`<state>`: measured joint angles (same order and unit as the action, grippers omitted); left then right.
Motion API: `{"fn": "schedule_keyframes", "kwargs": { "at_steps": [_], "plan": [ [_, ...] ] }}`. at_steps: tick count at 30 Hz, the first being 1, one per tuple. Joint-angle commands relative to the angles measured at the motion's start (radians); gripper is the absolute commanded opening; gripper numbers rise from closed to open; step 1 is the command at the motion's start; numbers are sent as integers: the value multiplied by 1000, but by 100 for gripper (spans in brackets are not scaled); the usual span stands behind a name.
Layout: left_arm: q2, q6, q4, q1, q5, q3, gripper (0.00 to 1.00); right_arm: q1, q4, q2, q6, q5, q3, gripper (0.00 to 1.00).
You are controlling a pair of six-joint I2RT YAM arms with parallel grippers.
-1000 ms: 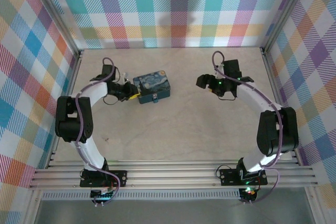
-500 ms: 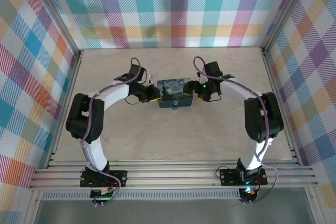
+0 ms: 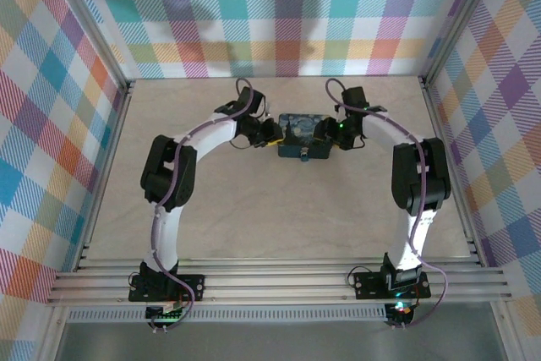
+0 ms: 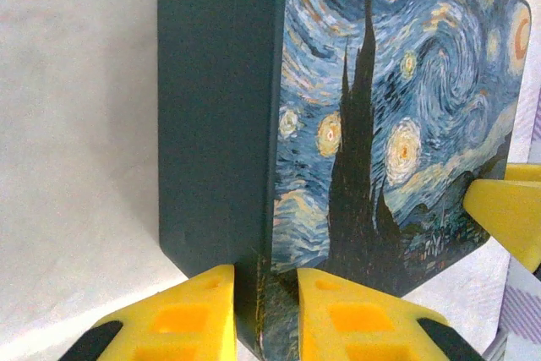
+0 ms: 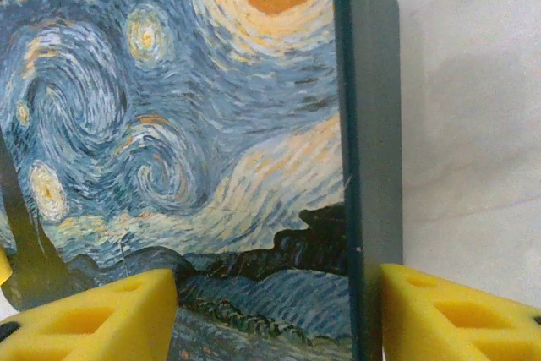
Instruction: Unlock a padlock with a key
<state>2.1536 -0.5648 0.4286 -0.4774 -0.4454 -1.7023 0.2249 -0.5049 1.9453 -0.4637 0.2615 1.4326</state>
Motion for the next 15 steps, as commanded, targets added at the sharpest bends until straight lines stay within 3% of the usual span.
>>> {"fn": "schedule_keyframes", "kwargs": {
  "at_steps": [1, 10, 15],
  "plan": [
    [109, -44, 34, -81, -41, -113, 22, 25, -10, 49, -9, 155, 102, 62],
    [212, -52, 107, -76, 8, -276, 25, -20, -99, 228, -1, 208, 344, 65],
    [210, -27, 164, -70, 56, -309, 33, -22, -122, 242, 6, 195, 407, 75]
  ]
}}
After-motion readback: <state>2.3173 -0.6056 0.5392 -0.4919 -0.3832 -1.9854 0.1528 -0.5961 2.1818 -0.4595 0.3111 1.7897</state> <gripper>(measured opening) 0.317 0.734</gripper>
